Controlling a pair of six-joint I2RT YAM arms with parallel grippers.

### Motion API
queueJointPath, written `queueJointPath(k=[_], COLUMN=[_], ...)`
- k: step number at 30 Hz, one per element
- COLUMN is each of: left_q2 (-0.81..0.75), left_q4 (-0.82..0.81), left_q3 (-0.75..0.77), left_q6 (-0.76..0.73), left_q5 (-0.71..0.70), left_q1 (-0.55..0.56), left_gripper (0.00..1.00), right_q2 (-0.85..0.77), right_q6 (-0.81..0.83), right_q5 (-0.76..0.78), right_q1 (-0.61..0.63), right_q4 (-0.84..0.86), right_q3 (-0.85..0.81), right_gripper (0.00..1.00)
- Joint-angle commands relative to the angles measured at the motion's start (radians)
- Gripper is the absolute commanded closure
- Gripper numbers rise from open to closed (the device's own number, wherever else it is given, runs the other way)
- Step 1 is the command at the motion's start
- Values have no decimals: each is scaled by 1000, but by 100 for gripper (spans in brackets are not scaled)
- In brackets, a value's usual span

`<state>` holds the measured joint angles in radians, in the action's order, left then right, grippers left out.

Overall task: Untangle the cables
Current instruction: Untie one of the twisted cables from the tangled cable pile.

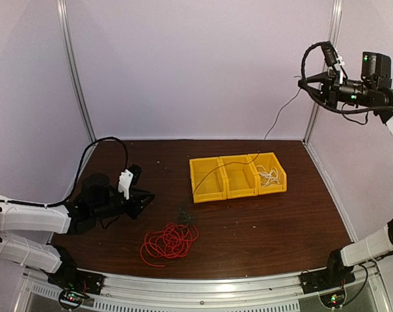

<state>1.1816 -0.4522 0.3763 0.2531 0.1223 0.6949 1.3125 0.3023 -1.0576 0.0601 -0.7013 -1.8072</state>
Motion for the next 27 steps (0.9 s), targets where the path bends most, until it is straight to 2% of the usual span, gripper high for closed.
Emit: queueJointPath(k=[1,4,7,10,16,21,24,26,27], left_q2=[-75,-91,-63,28,267,402,443,469,481], left_q4=[-58,-90,-165,-221,-291,-323,-351,-346,-340], left_q3=[-25,-28,-24,10,127,198,210,224,233], left_q6=[4,5,-2,-10,-8,8,19,18,18], left_q5=[-28,-7,34,55,143,166,174,184,188], left_q1=[2,2,2,2,5,6,6,6,6], left_gripper=[79,78,71,60,56,56,56,56,56], right_q2=[-102,-170,-232,-241,-259,-207,-176,-170,-164], right_q6=[62,68,79,145,299,467,475,458,447], right_q5=[85,107,130,238,406,548,497,451,444], right_q1=[-47,-47,-47,-69,-108,-145,-134,-99,-70], right_q4=[-14,-17,-11,-46,-119,-221,-253,-216,-187], right_q3=[234,390,504,585,755,824,745,707,699], right_gripper=[100,100,100,100,100,60,34,26,25])
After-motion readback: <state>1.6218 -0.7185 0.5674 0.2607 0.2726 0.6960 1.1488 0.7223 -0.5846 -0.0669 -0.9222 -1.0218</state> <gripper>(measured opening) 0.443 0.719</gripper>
